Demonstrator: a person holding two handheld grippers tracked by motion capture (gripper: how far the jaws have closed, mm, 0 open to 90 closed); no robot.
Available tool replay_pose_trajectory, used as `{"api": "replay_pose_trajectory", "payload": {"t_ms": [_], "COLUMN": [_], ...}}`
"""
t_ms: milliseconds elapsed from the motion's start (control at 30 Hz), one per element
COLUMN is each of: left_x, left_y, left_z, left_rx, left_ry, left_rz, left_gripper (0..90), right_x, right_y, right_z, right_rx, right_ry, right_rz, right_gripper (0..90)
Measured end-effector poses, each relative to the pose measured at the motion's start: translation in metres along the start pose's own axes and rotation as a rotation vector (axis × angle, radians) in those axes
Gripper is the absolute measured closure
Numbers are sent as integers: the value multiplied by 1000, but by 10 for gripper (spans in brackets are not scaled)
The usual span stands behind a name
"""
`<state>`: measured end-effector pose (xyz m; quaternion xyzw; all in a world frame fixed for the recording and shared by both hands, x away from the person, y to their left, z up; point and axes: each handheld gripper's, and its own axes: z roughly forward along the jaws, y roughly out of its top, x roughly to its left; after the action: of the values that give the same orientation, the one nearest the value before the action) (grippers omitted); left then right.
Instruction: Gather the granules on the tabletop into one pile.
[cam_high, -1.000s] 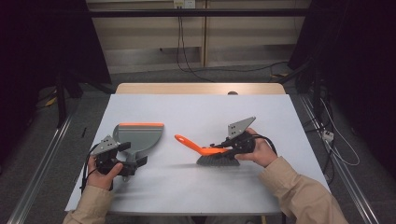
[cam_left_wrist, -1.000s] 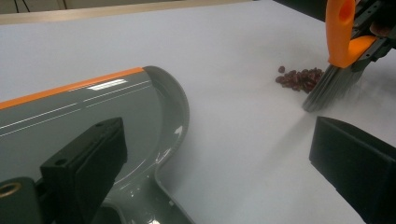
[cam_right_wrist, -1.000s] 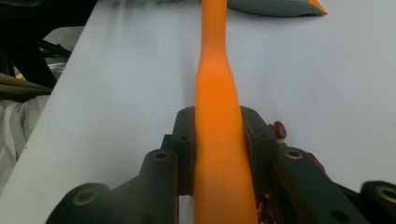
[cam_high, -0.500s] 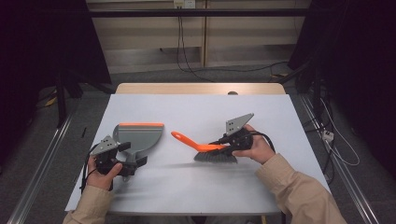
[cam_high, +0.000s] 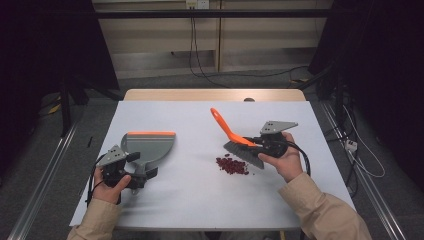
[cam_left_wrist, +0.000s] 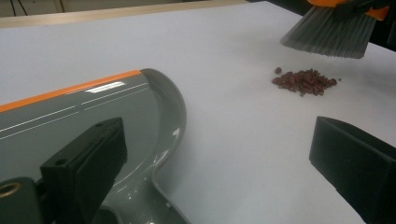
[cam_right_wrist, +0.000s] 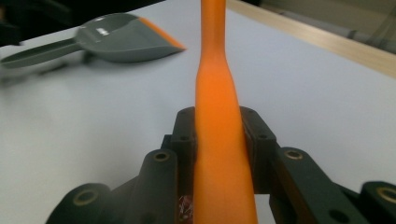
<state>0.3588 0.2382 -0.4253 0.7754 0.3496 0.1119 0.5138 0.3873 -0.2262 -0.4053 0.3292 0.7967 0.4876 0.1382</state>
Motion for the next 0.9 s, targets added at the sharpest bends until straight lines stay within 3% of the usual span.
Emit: {"api": "replay_pose_trajectory", "payload": {"t_ms": [67, 233, 267, 300, 333, 467, 567, 900], "left_x": [0, 1, 1, 1, 0, 0, -2, -3], "left_y": [0, 1, 1, 1, 1, 1, 2, 2], "left_z": [0, -1, -1, -2, -2, -2, -3, -4], "left_rx": [-3, -9, -12, -17, -16, -16, -14, -11], "left_ry": [-4, -23, -28, -30, -29, -30, -30, -21], "left_rz": [0, -4, -5, -4, -2, 1, 10, 11], "left_gripper": [40, 40, 40, 40, 40, 40, 40, 40], "right_x": [2, 9, 13, 13, 16, 23, 30, 45], "right_y": [-4, -21, -27, -27, -32, -38, -39, -30], "right_z": [-4, -9, -9, -9, -6, 3, 12, 38], "right_rx": [-4, -14, -15, -15, -15, -3, -28, -59], "right_ry": [-63, -210, -272, -272, -315, -355, -390, -427], "right_rz": [0, 80, 86, 86, 90, 91, 84, 90], "right_gripper": [711, 711, 711, 711, 711, 711, 711, 711]}}
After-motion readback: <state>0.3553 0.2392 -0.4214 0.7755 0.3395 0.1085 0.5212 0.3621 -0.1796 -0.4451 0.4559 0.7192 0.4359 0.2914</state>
